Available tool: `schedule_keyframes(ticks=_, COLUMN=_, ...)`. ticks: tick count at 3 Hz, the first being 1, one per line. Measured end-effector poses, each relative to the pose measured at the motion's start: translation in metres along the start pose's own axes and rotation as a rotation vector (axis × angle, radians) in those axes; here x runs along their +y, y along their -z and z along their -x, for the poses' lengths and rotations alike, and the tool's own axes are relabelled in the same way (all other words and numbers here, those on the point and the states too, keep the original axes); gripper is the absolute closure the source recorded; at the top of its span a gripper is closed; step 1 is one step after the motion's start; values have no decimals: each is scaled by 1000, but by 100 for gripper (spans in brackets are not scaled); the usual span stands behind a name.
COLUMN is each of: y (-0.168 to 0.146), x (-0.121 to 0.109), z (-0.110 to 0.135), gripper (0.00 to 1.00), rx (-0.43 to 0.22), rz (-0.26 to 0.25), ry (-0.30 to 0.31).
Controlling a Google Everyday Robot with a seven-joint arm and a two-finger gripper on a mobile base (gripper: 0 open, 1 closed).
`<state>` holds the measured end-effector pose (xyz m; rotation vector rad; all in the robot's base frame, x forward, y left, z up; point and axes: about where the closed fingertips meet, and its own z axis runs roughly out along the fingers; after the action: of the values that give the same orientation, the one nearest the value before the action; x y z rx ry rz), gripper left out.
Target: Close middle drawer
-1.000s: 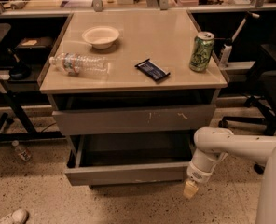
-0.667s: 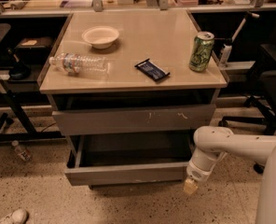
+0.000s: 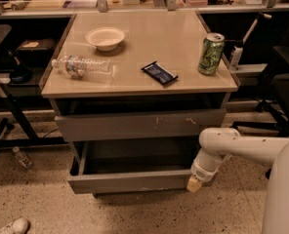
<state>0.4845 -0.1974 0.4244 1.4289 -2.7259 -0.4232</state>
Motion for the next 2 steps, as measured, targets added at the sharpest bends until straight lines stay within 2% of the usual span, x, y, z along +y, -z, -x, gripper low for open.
schedule_keyframes(ticks=2, y=-5, x=-24, z=25, gripper=100, rx=-29, rz=-41, ry=15)
